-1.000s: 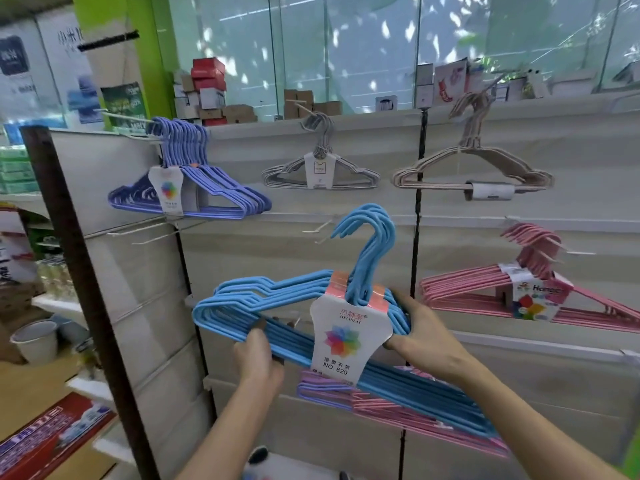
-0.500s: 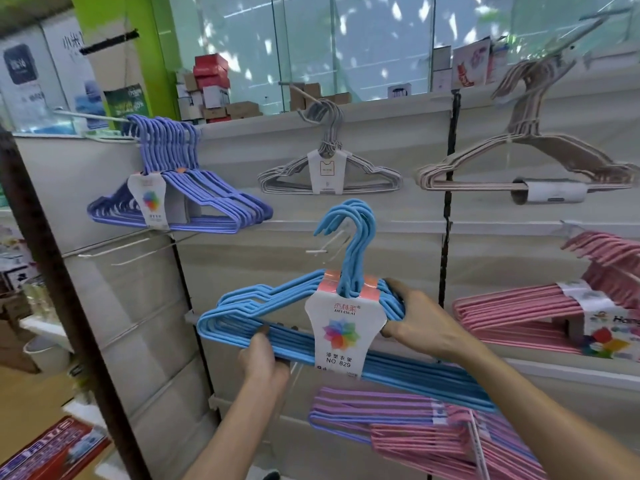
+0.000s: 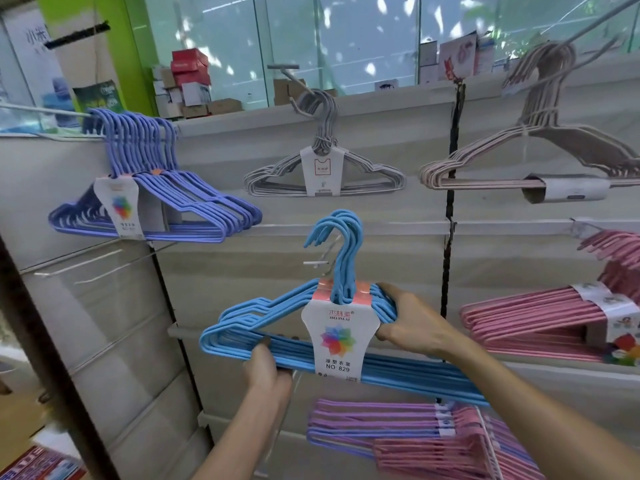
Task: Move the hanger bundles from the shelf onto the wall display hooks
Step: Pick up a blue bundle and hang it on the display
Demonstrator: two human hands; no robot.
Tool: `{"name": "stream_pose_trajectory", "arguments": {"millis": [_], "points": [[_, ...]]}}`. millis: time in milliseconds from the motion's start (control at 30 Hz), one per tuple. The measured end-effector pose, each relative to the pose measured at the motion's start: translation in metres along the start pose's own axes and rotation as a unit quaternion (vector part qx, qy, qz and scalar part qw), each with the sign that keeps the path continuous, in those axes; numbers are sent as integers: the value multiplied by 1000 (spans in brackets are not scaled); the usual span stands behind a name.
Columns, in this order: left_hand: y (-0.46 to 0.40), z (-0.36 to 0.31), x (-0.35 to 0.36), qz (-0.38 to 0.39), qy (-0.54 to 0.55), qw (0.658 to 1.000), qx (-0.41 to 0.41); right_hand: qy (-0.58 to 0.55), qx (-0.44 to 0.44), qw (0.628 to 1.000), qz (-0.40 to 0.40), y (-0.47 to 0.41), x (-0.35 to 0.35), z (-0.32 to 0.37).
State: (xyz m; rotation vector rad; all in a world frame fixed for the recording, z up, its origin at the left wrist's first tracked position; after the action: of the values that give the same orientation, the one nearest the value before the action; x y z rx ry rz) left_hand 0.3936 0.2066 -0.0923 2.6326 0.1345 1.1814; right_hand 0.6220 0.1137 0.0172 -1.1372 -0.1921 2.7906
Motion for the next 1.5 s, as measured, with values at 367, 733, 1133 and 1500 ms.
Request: {"name": "stream_pose_trajectory", "arguments": {"millis": [367, 733, 1133, 1500], "points": [[-56, 25, 10, 19, 16, 998, -62, 36, 33, 999, -3, -30, 7, -14], [-85, 51, 20, 26, 34, 993, -113, 52, 49, 997, -13, -48, 8, -29], [-101, 66, 14, 17, 22, 993, -115, 130, 79, 988, 18, -60, 20, -51], [-92, 57, -2, 25, -74, 983, -167, 128, 72, 987, 68, -56, 17, -62]]}}
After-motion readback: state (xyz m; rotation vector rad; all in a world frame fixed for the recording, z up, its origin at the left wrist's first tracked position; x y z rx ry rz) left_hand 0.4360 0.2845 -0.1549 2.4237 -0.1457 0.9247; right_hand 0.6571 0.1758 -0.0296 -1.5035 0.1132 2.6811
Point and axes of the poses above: each hand's wrist, its own y-axis away from the middle knuckle, its own x-axis out of the palm, z = x × y, the point moved 8 cm from there along -y, towards the middle knuckle, and after that the axes turned 5 degrees about z, right-handed, at the moved point
